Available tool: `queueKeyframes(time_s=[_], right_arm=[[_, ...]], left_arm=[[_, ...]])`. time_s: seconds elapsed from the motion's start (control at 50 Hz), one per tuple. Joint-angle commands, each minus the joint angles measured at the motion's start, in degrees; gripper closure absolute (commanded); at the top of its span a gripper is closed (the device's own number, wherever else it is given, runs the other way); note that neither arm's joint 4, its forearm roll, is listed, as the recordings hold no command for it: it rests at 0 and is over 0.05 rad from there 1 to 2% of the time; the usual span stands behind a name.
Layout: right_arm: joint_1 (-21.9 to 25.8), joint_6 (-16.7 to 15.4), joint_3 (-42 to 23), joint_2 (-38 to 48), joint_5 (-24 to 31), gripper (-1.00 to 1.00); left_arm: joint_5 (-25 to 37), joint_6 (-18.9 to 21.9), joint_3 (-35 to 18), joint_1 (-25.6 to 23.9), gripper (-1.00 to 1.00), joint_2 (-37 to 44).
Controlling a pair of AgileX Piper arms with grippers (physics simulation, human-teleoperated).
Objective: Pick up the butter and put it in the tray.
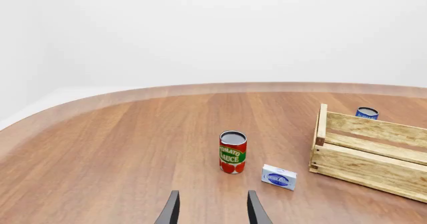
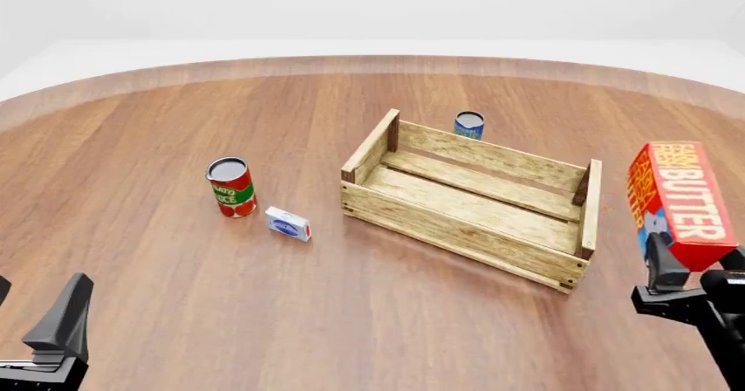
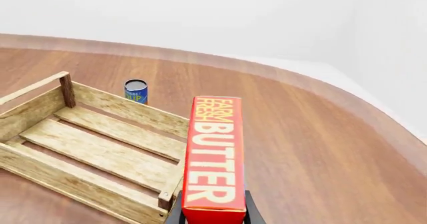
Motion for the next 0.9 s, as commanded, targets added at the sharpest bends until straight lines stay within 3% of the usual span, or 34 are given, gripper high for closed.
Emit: queueKeyframes(time_s=[0.02, 0.9], right_arm=[[2.2, -0.6, -3.2, -6.7, 7.0, 1.00], [12.2, -3.0, -19.3, -6.7, 21.0, 1.00]], left_arm=[[0.0, 0.0, 0.0, 0.0, -1.00, 0.0], [0.0, 0.0, 0.0, 0.0, -1.00, 0.0]])
